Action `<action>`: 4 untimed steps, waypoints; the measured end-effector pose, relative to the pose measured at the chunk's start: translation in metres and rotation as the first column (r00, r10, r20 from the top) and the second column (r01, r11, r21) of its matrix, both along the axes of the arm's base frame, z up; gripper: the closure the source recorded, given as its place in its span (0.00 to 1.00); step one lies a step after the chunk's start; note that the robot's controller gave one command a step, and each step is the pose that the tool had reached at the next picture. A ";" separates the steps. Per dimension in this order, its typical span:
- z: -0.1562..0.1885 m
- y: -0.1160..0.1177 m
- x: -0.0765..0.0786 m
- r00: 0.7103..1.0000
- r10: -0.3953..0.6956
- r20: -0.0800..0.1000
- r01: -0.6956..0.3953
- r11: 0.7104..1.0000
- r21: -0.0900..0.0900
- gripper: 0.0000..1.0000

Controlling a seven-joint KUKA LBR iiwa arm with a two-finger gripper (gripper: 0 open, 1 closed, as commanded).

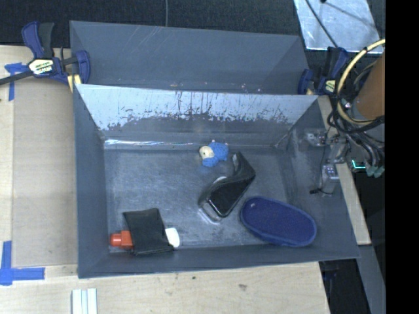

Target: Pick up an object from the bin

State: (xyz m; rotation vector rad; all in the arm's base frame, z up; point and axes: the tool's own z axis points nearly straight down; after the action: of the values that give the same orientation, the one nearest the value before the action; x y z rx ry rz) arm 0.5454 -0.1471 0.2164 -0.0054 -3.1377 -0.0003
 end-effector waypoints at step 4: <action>-0.134 0.114 -0.025 0.988 -0.154 0.007 0.154 0.988 -0.001 0.00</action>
Offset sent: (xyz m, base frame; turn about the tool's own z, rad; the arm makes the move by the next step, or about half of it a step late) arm -0.0419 0.0883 -0.1464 -0.2177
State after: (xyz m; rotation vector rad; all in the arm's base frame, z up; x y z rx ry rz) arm 0.5201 -0.0332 0.0823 -0.2484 -3.1350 0.0022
